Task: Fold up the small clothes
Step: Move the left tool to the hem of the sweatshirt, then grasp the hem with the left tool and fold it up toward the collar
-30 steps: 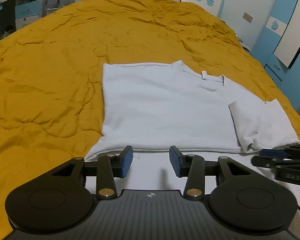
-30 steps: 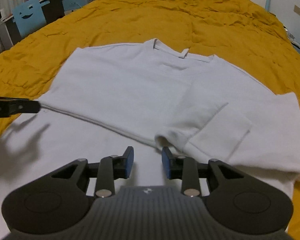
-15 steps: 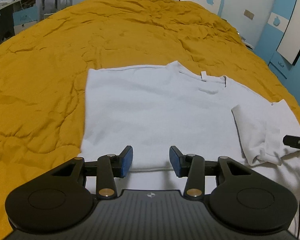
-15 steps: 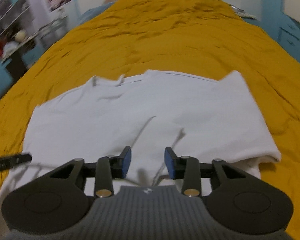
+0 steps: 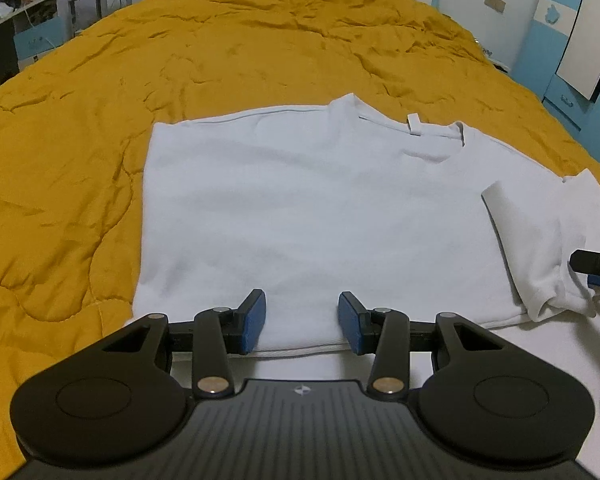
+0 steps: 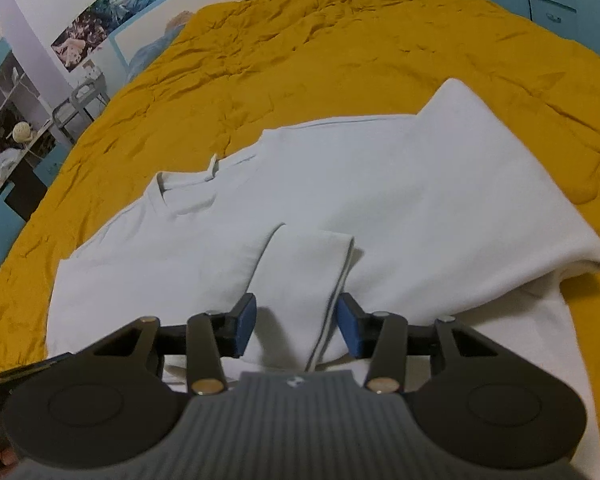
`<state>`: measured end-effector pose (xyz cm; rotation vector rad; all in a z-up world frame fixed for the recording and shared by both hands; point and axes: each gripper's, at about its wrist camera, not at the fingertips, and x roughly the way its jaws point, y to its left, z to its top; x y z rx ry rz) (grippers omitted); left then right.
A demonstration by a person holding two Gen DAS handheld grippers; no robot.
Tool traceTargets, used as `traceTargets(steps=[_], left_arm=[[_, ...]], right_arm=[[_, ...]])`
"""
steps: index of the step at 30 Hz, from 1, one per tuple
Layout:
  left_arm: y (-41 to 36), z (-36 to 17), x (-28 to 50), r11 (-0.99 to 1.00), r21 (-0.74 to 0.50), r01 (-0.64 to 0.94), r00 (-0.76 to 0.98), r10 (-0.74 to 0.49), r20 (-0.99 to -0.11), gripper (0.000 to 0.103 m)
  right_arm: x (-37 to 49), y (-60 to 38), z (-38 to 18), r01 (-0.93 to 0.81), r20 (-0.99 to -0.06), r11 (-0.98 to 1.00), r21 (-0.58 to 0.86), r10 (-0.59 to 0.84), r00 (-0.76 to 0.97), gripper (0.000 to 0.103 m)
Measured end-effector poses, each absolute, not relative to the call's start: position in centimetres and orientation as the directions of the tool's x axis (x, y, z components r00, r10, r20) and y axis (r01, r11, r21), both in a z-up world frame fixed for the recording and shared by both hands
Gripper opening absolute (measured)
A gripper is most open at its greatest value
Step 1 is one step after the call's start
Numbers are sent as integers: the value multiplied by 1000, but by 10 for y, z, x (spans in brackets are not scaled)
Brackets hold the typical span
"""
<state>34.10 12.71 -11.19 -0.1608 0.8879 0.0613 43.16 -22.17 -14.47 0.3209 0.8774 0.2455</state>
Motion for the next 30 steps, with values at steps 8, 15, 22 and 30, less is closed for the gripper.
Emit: traceTargets(steps=[8,15,22,30], left_arm=[[134,-97,331,971,-211,-107,680,-83,-728,50],[163,-89,325,825,-559,-85,695,-353,-626,51],[168,-110,342,733,-671,-112,674,-440,-593,59],[160,-132,374,706,-670,-230,605,-435,-667,59]], right_arm=[[426,-194,-125,-186,-637,892,413,428,641,1],[416,-131,-105,-385,-588,827,410,562,582,22],[403,-148,-103,-358,-607,853,380,522,600,27],[395,-202,-119,-239,-655,919,314,392,646,27]])
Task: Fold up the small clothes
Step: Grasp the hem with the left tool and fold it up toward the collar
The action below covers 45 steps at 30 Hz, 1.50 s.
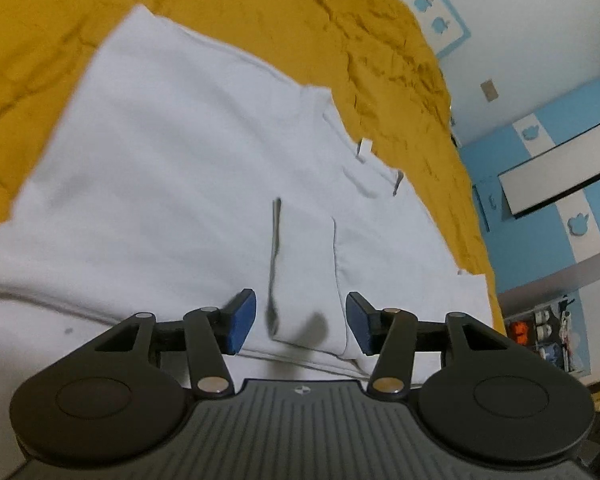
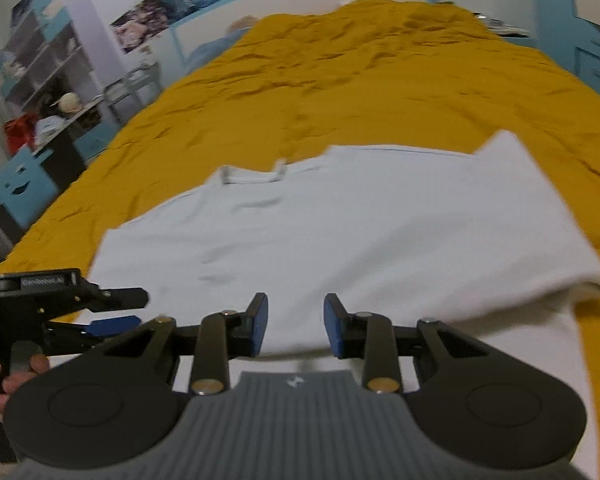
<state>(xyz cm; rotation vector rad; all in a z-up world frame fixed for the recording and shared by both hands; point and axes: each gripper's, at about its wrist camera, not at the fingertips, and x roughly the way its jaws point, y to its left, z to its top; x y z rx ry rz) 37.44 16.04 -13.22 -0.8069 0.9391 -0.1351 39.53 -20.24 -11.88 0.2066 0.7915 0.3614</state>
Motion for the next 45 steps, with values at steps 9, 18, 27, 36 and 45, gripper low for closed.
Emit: traceTargets(steps=[9,18,27,36,45], left_arm=[[135,-120,384,774,-611,-170,624,-395,-674,6],[108,-28,389,825,-564,25,735,-398,-549,4],[120,62,368,872,-473,123,851,-338,-402,4],[187,9,363,936,-323,-144,801,-82,-593,4],[201,-113,370,936,-231,-264,618,-19,-786,4]], right_arm=[[373,-242,-121,-196,-660,948,250,315,682,28],[358,-218,-123,-313,-670,923,224,379,639,28],[386,-230,-135,-218,-661,969,121,242,711,28],[409,-276,-145,-90,-693,989,118,147,705,26],[391,-274,-158,-107,-749,989,97,143,647,28]])
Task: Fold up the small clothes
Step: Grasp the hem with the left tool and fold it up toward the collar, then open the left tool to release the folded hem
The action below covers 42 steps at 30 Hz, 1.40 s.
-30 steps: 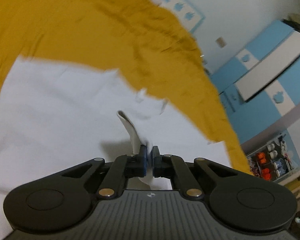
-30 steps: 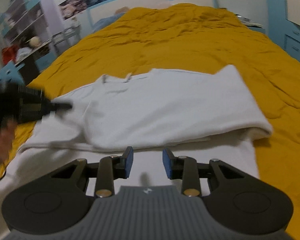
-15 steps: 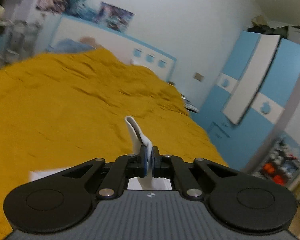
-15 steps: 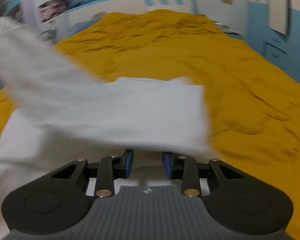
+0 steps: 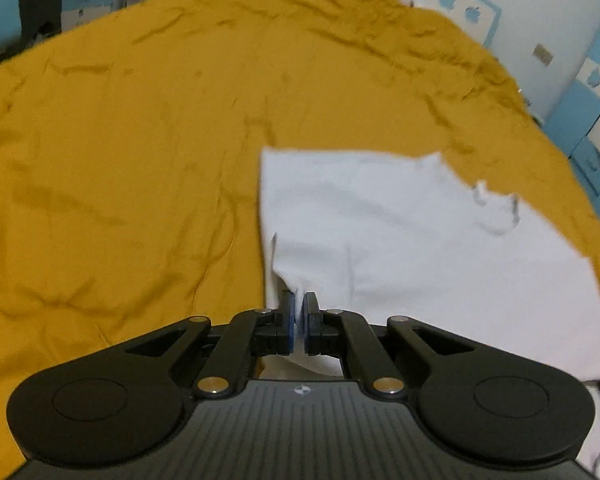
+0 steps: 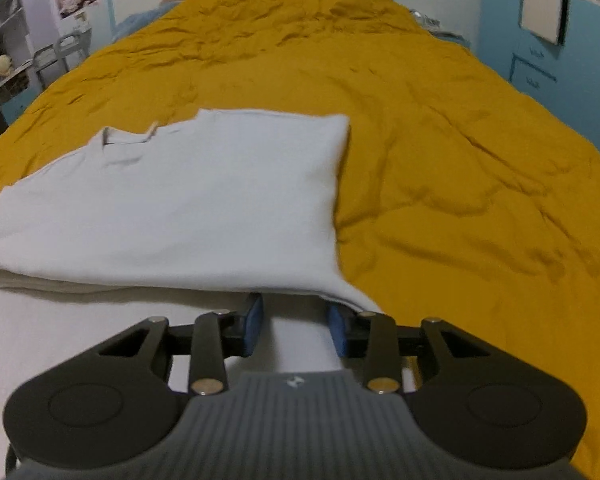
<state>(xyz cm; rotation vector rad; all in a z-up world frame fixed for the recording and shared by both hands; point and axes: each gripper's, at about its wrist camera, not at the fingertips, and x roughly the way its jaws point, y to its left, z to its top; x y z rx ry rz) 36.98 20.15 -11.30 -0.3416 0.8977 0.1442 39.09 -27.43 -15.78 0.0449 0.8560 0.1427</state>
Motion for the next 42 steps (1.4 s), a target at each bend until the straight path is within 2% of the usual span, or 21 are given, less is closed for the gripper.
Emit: traceTargets(steps=[3,7,10,20,23,28,30,32,37,42], left_arm=[[200,-125,373,946,-206,-251,615,-8,-788,4],[201,-124,373,956,-178,-231,609,0,-793,7],[207,-116,365,953,-191,-237,604,-9,-797,14],[199,-88,343,960,-206,-188,668,-29,-744,14],[193,-93,346,962,-196,-193,667,-18,-745,14],[179,-115,345,978,-78,-191,614,57,-787,14],[180,-126,344,980,-57,-190,594,69,-801,20],[180,-132,345,981,-34,-193,583,86,-808,24],[179,-144,347,980,-30,-197,574,91,-814,26],[182,-137,342,981,-35,-192,567,82,-819,26]], right_arm=[[389,-281,-157,-101,-759,990,99,141,635,25],[381,-283,-152,-118,-775,990,77,134,618,25],[371,-286,-142,-124,-777,988,89,147,612,25],[373,-284,-108,-127,-725,986,107,164,669,25],[387,-279,-113,-111,-733,987,120,164,660,25],[406,-269,-143,-110,-788,991,77,128,602,23],[410,-273,-155,-97,-804,994,55,102,586,19],[413,-277,-164,-106,-809,993,58,109,578,19],[415,-271,-174,-139,-814,990,0,81,575,19],[420,-273,-173,-126,-821,992,4,75,566,19]])
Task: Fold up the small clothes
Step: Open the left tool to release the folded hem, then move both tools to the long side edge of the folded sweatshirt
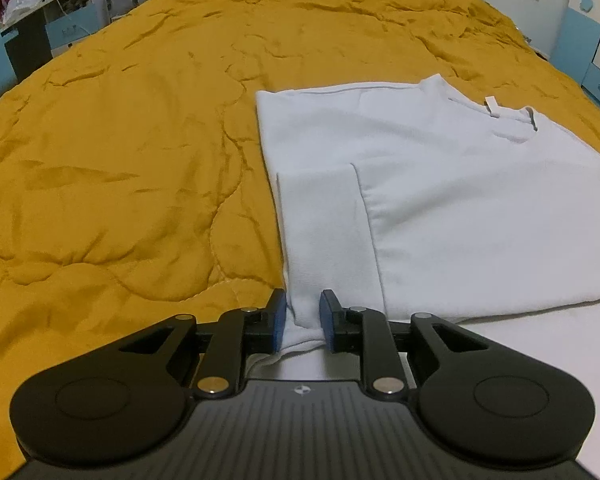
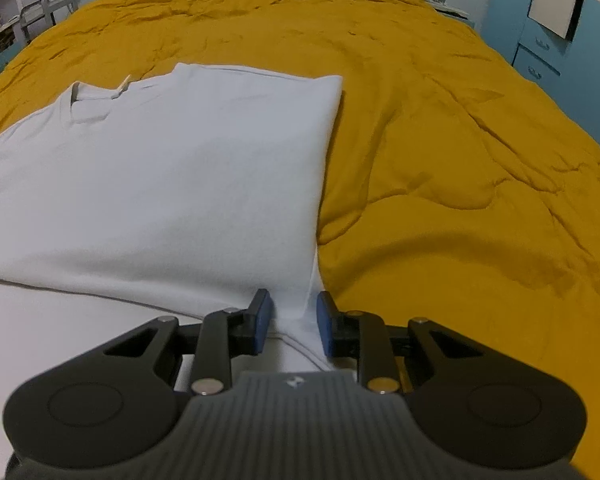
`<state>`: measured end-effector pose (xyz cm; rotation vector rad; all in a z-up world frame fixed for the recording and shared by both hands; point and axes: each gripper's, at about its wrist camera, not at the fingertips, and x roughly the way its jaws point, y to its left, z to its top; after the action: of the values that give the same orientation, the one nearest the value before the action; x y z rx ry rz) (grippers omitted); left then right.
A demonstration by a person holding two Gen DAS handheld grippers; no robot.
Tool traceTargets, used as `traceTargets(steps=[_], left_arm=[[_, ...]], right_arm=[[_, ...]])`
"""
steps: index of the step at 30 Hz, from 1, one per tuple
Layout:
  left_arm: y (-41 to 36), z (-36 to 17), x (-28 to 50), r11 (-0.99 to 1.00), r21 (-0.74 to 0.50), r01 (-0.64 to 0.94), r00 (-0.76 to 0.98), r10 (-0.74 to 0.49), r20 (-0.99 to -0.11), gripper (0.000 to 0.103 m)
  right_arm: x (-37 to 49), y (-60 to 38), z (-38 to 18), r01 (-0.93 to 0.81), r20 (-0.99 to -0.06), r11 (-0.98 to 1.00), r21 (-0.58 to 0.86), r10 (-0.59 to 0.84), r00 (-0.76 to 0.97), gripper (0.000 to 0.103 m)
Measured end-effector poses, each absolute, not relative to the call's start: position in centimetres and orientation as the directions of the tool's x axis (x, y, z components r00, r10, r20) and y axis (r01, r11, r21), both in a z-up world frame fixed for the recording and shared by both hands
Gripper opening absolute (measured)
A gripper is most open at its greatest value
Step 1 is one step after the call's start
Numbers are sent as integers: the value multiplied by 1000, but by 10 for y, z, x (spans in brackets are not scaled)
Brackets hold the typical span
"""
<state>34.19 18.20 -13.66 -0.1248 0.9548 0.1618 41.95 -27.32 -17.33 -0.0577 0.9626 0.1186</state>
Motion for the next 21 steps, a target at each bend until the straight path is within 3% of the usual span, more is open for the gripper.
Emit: traceTargets(steps=[8,21], left_arm=[[170,-112,316,990,28,-140,562,103,-820,28],[119,-51,253,995,-19,100,635,-78,-769,35]], right_arm=[[399,-275,-140,-127,-822,992,-25,52,567,19],[293,-270,-54,-316,-752,948,-46,175,636,23]])
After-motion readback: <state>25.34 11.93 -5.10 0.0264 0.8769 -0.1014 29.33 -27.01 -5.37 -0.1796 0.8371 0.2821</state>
